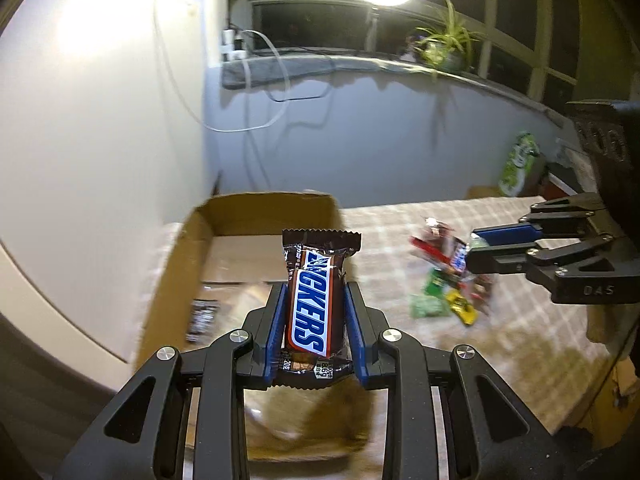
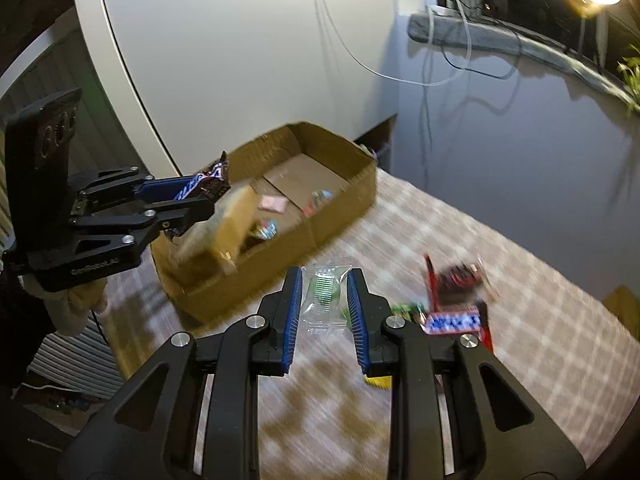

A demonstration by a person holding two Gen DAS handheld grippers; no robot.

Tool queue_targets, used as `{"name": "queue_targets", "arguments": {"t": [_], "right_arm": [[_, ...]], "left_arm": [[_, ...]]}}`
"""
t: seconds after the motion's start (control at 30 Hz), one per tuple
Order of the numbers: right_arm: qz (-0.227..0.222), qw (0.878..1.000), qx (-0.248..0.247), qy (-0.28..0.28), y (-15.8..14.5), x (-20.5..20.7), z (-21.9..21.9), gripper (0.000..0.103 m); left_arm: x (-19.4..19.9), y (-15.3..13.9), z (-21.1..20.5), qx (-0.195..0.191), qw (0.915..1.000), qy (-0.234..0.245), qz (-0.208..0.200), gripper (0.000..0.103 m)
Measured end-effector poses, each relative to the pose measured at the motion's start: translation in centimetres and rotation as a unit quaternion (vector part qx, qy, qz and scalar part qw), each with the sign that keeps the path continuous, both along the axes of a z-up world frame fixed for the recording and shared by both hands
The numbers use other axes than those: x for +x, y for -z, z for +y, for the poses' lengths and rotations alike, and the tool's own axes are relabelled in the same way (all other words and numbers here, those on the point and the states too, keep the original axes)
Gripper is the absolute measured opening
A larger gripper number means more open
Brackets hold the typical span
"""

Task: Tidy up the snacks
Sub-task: 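Carry the Snickers bar and green candy over the cardboard box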

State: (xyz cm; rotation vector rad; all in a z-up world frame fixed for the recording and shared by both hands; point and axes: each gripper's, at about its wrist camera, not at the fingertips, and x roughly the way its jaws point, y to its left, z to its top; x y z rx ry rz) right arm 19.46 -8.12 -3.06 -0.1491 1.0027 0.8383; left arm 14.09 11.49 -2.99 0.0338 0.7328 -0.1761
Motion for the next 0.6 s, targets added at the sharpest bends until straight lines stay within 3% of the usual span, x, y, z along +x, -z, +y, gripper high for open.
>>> {"name": "queue_targets", "arguments": {"t": [0.6], "right_arm": [[0.012,1.000,0.002,-0.025,1.4,3.6,8.8,0.024]], "left_arm": [[3.4,1.1,4.1,-0.011,0.9993,-0.036,0.010,0.027]]}}
